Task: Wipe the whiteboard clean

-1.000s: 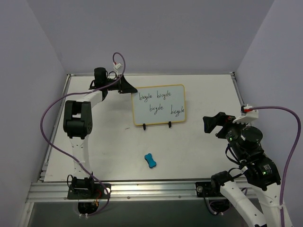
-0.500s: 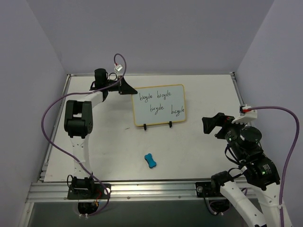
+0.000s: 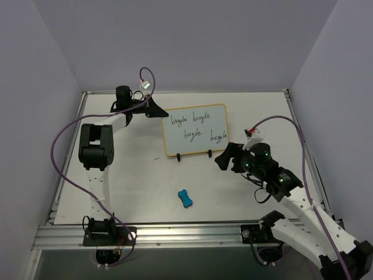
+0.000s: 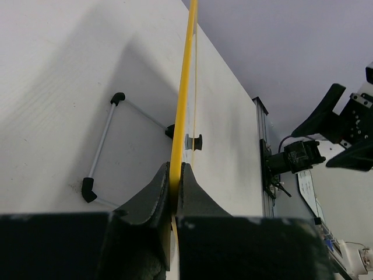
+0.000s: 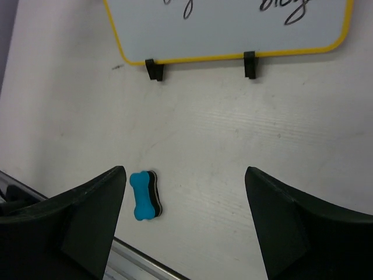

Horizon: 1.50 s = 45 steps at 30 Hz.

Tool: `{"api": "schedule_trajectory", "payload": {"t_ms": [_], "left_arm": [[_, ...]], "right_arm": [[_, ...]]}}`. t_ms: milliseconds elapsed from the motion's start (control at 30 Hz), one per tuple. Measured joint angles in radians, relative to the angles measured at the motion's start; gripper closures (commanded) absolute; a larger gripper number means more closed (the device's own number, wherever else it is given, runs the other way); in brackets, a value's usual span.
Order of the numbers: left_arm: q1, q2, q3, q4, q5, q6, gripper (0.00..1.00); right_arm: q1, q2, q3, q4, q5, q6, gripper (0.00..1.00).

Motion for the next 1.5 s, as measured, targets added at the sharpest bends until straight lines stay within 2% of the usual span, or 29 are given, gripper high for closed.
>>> {"api": "schedule_trajectory", "payload": {"t_ms": [100, 233, 367, 500, 633, 933, 1167, 1500], "left_arm": [[0.004, 0.000, -0.009, 0.000, 0.001, 0.018, 0.98], [0.008, -0.001, -0.016, -0.001, 0.002, 0.026, 0.98], [0.011, -0.004, -0.023, 0.003, 0.004, 0.026, 0.98], [0.020, -0.014, -0.049, 0.030, 0.001, 0.013, 0.98], [0.028, -0.024, -0.072, 0.047, -0.006, 0.000, 0.98], [0.029, -0.033, -0.087, 0.060, -0.012, -0.003, 0.98], [0.029, -0.040, -0.098, 0.068, -0.017, -0.005, 0.98], [0.029, -0.046, -0.108, 0.080, -0.021, -0.008, 0.98]], "right_arm": [[0.177, 0.103, 0.031, 0.000, 0.102, 0.013, 0.21], [0.399, 0.294, 0.164, 0.000, 0.260, 0.021, 0.20], [0.542, 0.471, 0.260, 0.029, 0.356, 0.034, 0.20], [0.629, 0.600, 0.285, 0.037, 0.401, 0.044, 0.21], [0.673, 0.689, 0.294, 0.036, 0.411, 0.052, 0.25], [0.682, 0.780, 0.296, 0.034, 0.404, 0.059, 0.33], [0.687, 0.865, 0.307, 0.014, 0.380, 0.051, 0.45], [0.738, 0.885, 0.334, -0.050, 0.377, 0.056, 0.45]]}}
